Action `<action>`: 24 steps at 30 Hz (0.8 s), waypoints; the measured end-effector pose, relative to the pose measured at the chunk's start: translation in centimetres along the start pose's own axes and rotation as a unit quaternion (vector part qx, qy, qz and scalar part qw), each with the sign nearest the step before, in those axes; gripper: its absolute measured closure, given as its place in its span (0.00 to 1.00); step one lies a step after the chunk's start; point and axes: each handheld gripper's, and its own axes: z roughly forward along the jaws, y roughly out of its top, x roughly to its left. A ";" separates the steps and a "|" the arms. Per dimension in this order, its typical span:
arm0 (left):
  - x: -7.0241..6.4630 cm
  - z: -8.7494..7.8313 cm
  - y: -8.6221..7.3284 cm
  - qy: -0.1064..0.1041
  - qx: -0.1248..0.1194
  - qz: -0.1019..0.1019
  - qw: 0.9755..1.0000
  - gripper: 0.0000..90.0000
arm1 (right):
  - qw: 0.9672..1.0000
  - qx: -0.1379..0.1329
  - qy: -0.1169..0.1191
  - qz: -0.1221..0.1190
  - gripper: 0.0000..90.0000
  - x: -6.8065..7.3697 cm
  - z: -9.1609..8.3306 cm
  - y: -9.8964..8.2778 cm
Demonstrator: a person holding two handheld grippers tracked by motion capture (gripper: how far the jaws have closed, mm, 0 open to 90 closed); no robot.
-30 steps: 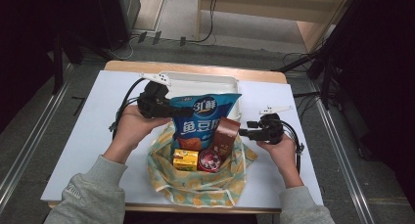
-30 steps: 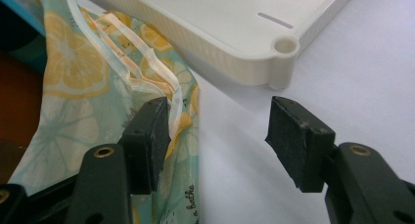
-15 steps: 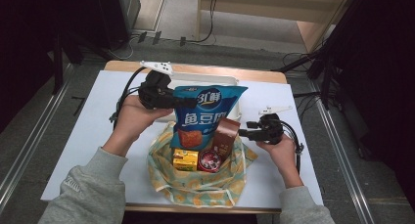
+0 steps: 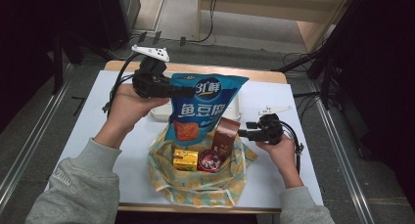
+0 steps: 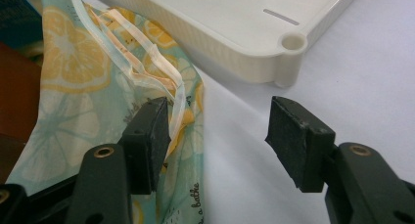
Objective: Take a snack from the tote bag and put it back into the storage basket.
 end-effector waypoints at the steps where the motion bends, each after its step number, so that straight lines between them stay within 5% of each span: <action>1: 0.0 -0.3 0.1 0.003 0.001 0.001 1.000 1.00 | 1.000 0.000 -0.001 0.000 0.47 0.0 0.0 0.0; 24: 1.9 -5.2 -1.2 0.048 -0.024 -0.029 0.998 1.00 | 1.000 -0.001 0.001 -0.009 0.47 0.1 0.3 0.2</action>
